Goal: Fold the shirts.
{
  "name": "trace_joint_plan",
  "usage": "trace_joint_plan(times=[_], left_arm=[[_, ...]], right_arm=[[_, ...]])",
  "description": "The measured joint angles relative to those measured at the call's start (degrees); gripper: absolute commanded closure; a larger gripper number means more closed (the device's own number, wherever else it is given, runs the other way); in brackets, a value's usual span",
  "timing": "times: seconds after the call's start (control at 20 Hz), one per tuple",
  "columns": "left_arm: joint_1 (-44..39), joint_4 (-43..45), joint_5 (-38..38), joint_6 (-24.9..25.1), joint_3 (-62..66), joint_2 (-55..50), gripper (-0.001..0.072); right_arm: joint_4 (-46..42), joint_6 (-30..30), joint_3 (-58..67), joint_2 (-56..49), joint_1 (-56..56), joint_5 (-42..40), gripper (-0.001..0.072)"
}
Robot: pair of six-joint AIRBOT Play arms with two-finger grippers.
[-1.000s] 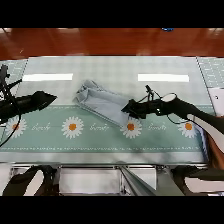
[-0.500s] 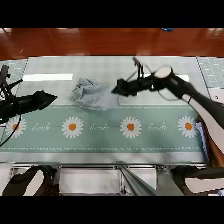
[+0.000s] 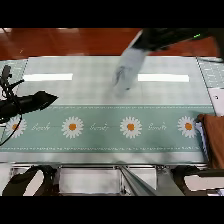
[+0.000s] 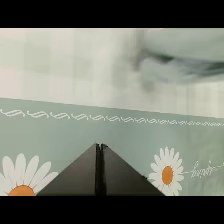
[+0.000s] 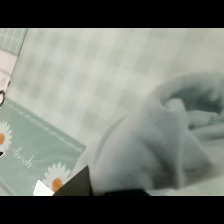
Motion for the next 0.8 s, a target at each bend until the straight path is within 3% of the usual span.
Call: trace_joint_plan(times=[0.8], left_arm=[[0.0, -0.02, 3.48, 0.46, 0.0, -0.42, 0.0687]], right_arm=[[-4.87, 1.03, 3.06, 10.4, -48.24, 26.23, 0.0683]])
